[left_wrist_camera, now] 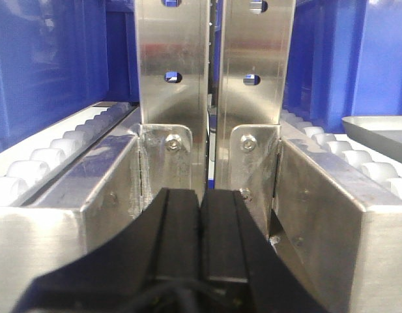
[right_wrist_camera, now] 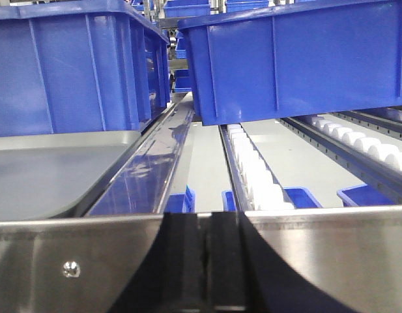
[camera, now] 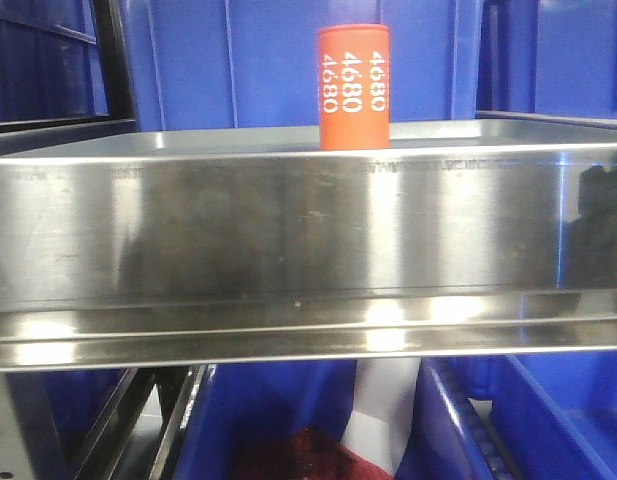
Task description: Grab orange capacitor from left shelf to right conveyor
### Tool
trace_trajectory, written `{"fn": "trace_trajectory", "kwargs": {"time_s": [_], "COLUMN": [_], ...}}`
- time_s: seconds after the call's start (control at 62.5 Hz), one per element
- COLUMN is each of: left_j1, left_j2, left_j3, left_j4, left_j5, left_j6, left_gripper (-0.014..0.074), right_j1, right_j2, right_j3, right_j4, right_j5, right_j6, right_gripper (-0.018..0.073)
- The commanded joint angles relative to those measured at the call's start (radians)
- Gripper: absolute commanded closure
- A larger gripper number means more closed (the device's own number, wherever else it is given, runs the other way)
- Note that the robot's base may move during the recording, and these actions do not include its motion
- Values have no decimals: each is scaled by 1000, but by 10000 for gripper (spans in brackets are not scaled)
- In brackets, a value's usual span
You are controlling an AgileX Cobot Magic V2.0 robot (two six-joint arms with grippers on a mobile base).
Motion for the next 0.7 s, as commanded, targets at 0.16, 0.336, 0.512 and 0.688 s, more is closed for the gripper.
{"fn": "trace_trajectory", "kwargs": {"time_s": [0.16,0.336,0.512,0.688], "left_j1": [0,0,0,0], "left_j2": [-8,-8,-8,-8], "left_j3": [22,22,22,22], "left_j4": [-3,-3,-3,-3], "left_j5": [-90,-90,-90,-90], "left_j6": [0,0,0,0], "left_gripper": [722,722,722,722], "right_j1": [-4,-4,-2,5], "right_j2": [-20,-20,-13,111], "right_j3": [-21,-21,-99,-349], "right_j4": [-11,-5,-76,-236], "right_j5": [-163,-288,-318,-162], "right_j6": [0,10,106,203], "right_gripper": [505,505,505,505]}}
